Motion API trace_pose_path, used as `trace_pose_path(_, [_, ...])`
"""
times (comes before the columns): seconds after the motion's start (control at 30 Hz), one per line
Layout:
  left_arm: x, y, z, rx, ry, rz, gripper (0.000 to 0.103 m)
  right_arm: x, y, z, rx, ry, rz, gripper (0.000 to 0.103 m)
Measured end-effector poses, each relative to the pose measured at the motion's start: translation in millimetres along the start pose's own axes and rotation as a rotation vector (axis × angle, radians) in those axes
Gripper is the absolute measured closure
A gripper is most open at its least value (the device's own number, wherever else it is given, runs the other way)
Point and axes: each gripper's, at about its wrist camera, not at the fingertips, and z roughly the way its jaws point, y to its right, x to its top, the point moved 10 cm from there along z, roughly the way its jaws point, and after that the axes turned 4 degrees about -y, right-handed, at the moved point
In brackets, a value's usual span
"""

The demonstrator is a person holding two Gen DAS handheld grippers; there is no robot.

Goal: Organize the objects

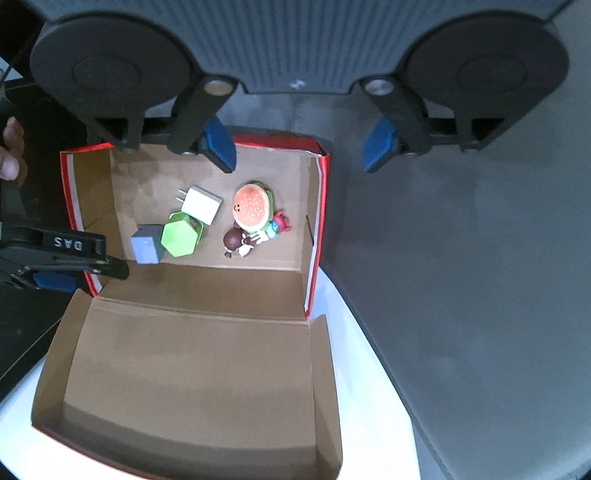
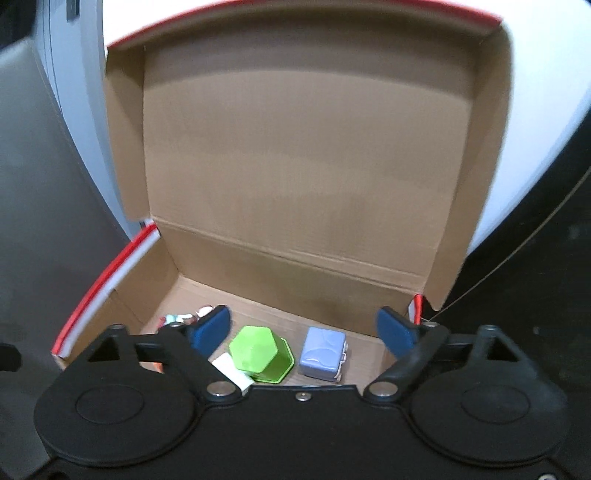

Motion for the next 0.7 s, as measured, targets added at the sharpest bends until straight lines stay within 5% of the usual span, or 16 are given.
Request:
trace_pose_path(0.2, [1.1,-3.0,-19.3,-0.022,0.052,-0.008,0.003,-5.5,-0.9,-22.7,0.000,-0.002,0.049,0.000])
trace_pose_path(0.7, [-6.4,-10.6,-84.8,-0.095,0.156,-0.052,0.000,-6.0,10.7,-128.8,0.003,0.068,0.196,0.000])
